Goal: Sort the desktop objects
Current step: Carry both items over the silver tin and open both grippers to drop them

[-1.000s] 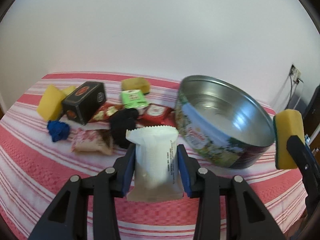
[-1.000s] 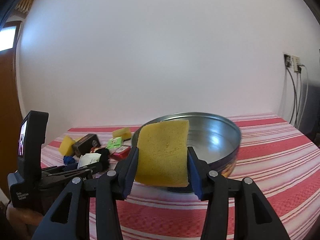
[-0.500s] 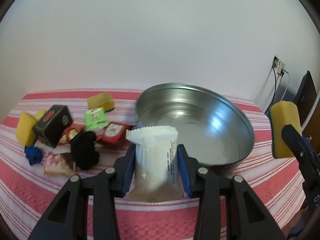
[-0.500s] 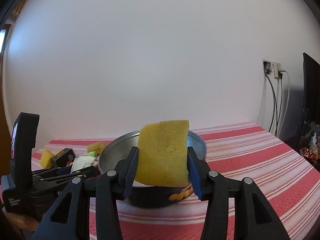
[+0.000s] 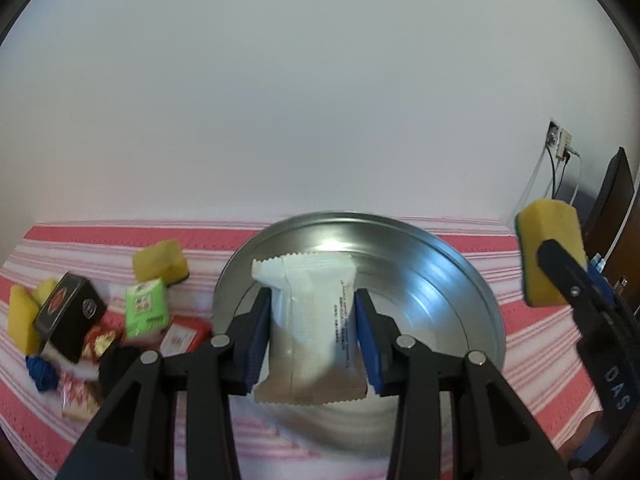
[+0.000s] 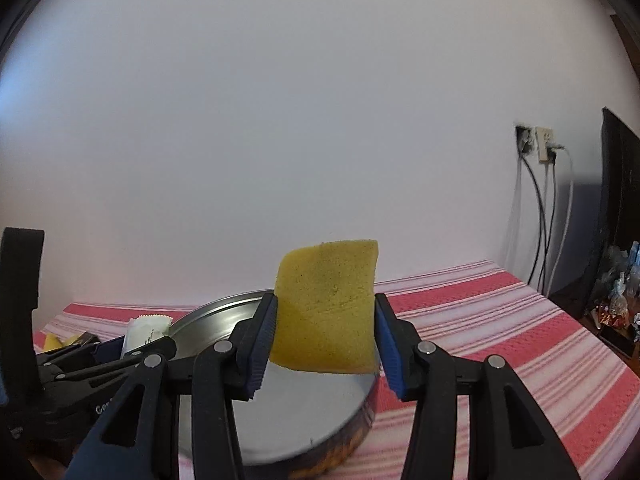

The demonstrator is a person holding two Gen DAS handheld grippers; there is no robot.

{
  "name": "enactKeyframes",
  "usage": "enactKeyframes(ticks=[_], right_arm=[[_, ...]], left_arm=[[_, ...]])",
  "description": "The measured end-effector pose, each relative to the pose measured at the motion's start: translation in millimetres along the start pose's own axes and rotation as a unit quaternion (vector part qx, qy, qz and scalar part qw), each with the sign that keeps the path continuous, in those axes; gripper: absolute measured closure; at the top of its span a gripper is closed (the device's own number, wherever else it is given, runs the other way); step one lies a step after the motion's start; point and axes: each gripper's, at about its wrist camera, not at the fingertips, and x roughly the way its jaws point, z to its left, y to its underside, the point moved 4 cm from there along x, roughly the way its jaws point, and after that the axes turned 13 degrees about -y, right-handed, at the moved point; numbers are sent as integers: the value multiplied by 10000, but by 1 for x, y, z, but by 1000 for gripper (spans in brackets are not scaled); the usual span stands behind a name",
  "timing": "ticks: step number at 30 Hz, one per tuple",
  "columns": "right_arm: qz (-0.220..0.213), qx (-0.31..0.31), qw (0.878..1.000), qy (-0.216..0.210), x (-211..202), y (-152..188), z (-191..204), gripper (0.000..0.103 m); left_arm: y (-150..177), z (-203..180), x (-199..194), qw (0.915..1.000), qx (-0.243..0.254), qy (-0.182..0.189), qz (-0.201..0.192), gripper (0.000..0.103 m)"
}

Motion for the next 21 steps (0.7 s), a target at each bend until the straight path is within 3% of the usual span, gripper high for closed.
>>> enactKeyframes(ticks=[5,10,21], right_arm=[[222,20,9997,139,45,-1,-7,53],[680,83,9976,116,81,21,-13,53],[912,277,9954,-47,84,39,-20,52]], left_arm=[[-15,-7,28,9996,87,-268,49,63],[-9,-8,53,9986,107,-420,318,63],[4,-17,63,9973,338,-497,427,62]])
